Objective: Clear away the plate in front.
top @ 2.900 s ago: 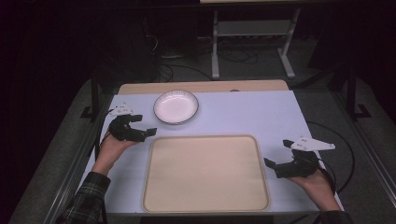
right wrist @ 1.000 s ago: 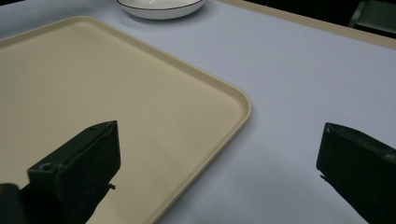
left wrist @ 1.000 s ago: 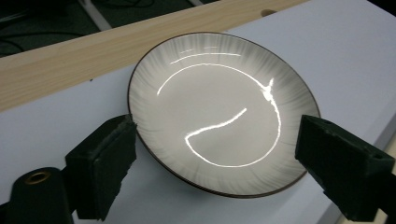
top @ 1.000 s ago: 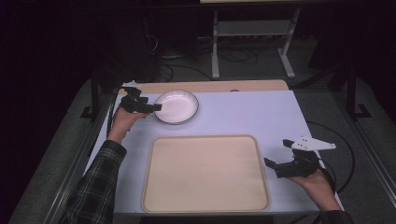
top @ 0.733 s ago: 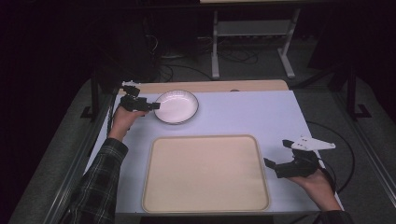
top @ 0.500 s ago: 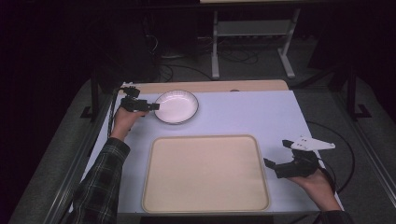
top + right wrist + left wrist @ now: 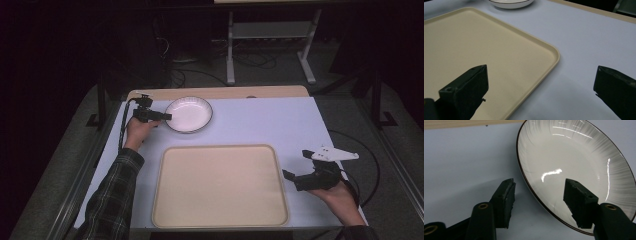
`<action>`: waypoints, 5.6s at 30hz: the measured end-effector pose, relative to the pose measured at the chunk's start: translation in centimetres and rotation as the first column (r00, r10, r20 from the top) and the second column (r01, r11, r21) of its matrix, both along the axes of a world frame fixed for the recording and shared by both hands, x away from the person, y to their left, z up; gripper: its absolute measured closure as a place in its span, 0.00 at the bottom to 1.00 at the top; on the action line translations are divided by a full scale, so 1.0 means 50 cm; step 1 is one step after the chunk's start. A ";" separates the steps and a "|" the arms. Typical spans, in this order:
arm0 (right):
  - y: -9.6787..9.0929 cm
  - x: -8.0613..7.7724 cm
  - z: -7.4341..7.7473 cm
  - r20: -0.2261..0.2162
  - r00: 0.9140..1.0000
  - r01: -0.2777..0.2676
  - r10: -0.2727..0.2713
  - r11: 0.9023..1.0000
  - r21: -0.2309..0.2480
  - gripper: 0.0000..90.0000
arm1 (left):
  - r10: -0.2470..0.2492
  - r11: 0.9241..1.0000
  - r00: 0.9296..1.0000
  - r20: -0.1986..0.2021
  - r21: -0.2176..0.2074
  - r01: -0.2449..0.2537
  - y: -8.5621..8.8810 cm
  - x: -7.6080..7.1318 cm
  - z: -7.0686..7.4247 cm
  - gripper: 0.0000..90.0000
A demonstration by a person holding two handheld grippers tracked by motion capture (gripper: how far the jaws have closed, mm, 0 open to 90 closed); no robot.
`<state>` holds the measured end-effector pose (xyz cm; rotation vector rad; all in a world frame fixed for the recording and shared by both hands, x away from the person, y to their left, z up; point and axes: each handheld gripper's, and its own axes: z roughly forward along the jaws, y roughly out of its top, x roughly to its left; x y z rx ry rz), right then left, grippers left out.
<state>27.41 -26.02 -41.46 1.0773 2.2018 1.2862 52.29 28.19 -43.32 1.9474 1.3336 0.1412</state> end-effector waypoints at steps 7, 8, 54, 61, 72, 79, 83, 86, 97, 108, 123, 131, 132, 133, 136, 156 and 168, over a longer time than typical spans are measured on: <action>-0.002 0.000 0.000 0.000 1.000 -0.001 0.001 1.000 0.002 0.00 | 0.012 1.000 0.999 -0.038 0.012 -0.012 -0.011 0.011 -0.016 0.59; -0.002 0.000 0.000 -0.002 1.000 0.001 -0.001 1.000 0.003 0.00 | 0.011 1.000 0.999 -0.041 0.014 -0.010 -0.013 0.012 -0.017 0.60; -0.003 0.002 -0.002 -0.009 1.000 0.003 -0.003 1.000 -0.003 0.00 | -0.006 0.994 0.997 -0.082 -0.109 -0.003 -0.025 0.017 0.037 0.96; -0.004 0.002 -0.002 -0.008 1.000 0.005 -0.005 1.000 -0.004 0.00 | -0.009 0.994 0.997 -0.071 -0.112 0.001 -0.027 0.013 0.036 0.96; -0.006 0.001 -0.001 -0.003 1.000 0.006 -0.006 1.000 -0.001 0.00 | -0.005 0.986 0.999 -0.033 -0.165 0.000 -0.025 0.002 0.053 0.96; -0.007 0.000 0.000 -0.001 1.000 0.010 -0.010 1.000 0.001 0.00 | -0.015 0.981 1.000 -0.009 -0.194 0.013 -0.016 -0.009 0.079 0.96; -0.006 0.001 0.000 -0.001 1.000 0.012 -0.012 1.000 0.002 0.00 | -0.027 0.981 1.000 -0.005 -0.195 0.026 -0.012 -0.020 0.096 0.96; -0.006 0.000 0.000 0.001 1.000 0.013 -0.013 1.000 0.002 0.00 | -0.036 0.981 0.999 -0.001 -0.191 0.035 -0.011 -0.028 0.104 0.96; -0.007 0.000 0.001 0.002 1.000 0.015 -0.015 1.000 0.003 0.00 | -0.077 0.975 0.997 0.006 -0.208 0.076 -0.011 -0.063 0.118 0.96; -0.006 -0.001 0.002 0.004 1.000 0.016 -0.016 1.000 0.005 0.00 | -0.125 0.971 0.992 0.017 -0.206 0.126 -0.018 -0.109 0.145 0.96; -0.004 -0.001 0.005 0.013 1.000 0.018 -0.018 1.000 0.008 0.00 | -0.173 0.964 0.984 0.046 -0.196 0.178 -0.037 -0.173 0.157 0.96; -0.003 -0.001 0.006 0.013 1.000 0.018 -0.018 1.000 0.009 0.00 | -0.196 0.962 0.979 0.060 -0.182 0.203 -0.053 -0.207 0.161 0.96; -0.003 -0.001 0.005 0.013 1.000 0.018 -0.018 1.000 0.009 0.00 | -0.198 0.963 0.978 0.062 -0.175 0.205 -0.054 -0.210 0.161 0.96; -0.003 -0.001 0.006 0.014 1.000 0.019 -0.019 1.000 0.010 0.00 | -0.199 0.963 0.978 0.062 -0.172 0.207 -0.056 -0.213 0.162 0.96; -0.003 -0.001 0.006 0.014 1.000 0.020 -0.020 1.000 0.011 0.00 | -0.209 0.962 0.976 0.063 -0.167 0.217 -0.062 -0.224 0.160 0.96; -0.001 -0.002 0.005 0.012 1.000 0.017 -0.017 1.000 0.003 0.00 | -0.259 0.954 0.965 0.037 -0.149 0.261 -0.094 -0.283 0.118 0.95; -0.002 -0.001 0.004 0.011 1.000 0.018 -0.018 1.000 0.002 0.00 | -0.298 0.945 0.954 -0.014 -0.144 0.293 -0.119 -0.298 0.089 0.95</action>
